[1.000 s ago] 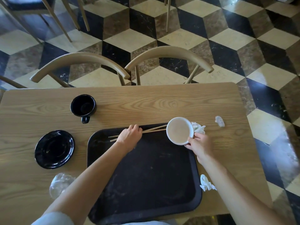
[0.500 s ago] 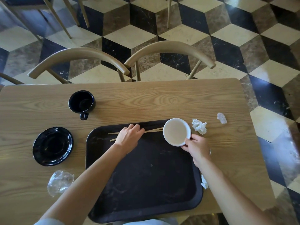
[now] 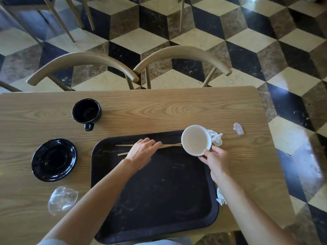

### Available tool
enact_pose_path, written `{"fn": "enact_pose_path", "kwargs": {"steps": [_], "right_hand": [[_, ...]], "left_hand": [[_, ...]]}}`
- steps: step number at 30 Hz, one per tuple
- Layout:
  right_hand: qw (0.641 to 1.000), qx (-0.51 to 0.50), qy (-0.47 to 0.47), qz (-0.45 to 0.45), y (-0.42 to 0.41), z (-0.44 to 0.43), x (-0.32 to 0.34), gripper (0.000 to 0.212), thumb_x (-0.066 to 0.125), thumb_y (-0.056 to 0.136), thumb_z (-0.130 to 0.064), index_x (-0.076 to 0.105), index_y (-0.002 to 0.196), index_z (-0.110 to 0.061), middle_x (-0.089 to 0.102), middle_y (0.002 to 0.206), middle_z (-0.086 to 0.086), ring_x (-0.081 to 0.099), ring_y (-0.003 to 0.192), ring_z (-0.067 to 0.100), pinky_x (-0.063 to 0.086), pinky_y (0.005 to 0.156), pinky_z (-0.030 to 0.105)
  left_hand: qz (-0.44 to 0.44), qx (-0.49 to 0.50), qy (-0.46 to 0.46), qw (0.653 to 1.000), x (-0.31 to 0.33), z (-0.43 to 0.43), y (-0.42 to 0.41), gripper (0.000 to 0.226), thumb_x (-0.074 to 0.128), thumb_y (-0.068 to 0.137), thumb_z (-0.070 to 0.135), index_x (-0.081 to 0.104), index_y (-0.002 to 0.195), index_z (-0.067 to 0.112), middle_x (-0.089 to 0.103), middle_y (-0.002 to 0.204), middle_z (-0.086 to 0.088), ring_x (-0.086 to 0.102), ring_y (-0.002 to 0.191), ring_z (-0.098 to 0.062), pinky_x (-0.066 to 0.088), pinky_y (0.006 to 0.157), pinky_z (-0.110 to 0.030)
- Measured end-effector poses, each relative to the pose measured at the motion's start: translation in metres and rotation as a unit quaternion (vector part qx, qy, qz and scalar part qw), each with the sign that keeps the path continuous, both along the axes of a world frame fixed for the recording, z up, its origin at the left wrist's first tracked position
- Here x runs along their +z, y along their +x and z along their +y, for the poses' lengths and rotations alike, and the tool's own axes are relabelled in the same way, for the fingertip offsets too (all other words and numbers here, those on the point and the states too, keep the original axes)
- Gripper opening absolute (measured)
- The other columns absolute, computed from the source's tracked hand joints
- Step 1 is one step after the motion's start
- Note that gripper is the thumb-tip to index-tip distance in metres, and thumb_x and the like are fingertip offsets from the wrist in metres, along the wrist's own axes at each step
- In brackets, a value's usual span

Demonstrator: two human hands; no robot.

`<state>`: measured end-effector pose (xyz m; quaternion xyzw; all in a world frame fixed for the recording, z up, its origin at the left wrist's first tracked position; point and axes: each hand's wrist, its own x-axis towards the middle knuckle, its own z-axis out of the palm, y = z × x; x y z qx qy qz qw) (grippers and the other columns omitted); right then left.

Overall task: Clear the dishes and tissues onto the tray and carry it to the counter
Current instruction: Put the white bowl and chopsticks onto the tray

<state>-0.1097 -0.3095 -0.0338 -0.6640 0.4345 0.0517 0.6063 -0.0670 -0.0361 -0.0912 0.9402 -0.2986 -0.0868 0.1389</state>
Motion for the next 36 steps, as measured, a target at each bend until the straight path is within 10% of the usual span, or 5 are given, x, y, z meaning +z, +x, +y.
{"fn": "enact_pose_path", "kwargs": {"steps": [6, 18, 24, 36], "right_hand": [[0.999, -0.022, 0.032, -0.014, 0.001, 0.001, 0.012, 0.027, 0.057, 0.090, 0.009, 0.067, 0.079, -0.014, 0.070, 0.086, 0.009, 0.071, 0.088, 0.019, 0.062, 0.076, 0.035], [1.000, 0.016, 0.007, 0.020, 0.008, 0.000, -0.008, 0.009, 0.059, 0.086, 0.010, 0.058, 0.078, 0.014, 0.059, 0.072, 0.013, 0.070, 0.083, 0.024, 0.061, 0.071, 0.032], [0.999, 0.028, -0.010, 0.029, 0.008, 0.009, -0.008, 0.042, 0.057, 0.087, 0.011, 0.043, 0.053, -0.010, 0.042, 0.040, -0.013, 0.057, 0.068, 0.017, 0.061, 0.077, 0.037], [0.999, -0.009, 0.037, 0.027, 0.012, 0.010, -0.012, 0.013, 0.064, 0.088, 0.004, 0.067, 0.101, 0.003, 0.064, 0.089, 0.005, 0.070, 0.093, 0.022, 0.062, 0.077, 0.038]], "left_hand": [[0.006, -0.015, -0.011, 1.000, -0.004, 0.001, -0.002, 0.038, 0.066, 0.065, -0.013, 0.067, 0.094, 0.011, 0.062, 0.088, -0.003, 0.054, 0.068, -0.025, 0.052, 0.056, -0.036], [0.014, 0.072, 0.022, 0.997, 0.002, 0.006, 0.014, 0.040, 0.067, 0.046, -0.018, 0.065, 0.078, 0.006, 0.059, 0.078, -0.005, 0.058, 0.069, -0.028, 0.050, 0.057, -0.033], [0.034, 0.083, 0.012, 0.996, -0.003, 0.010, 0.014, 0.046, 0.064, 0.046, -0.020, 0.066, 0.084, 0.004, 0.061, 0.082, -0.004, 0.059, 0.076, -0.029, 0.052, 0.059, -0.034], [0.006, 0.097, -0.019, 0.995, -0.003, 0.004, 0.012, 0.044, 0.063, 0.053, -0.023, 0.068, 0.088, 0.005, 0.064, 0.084, -0.005, 0.060, 0.076, -0.029, 0.050, 0.060, -0.032]]}}
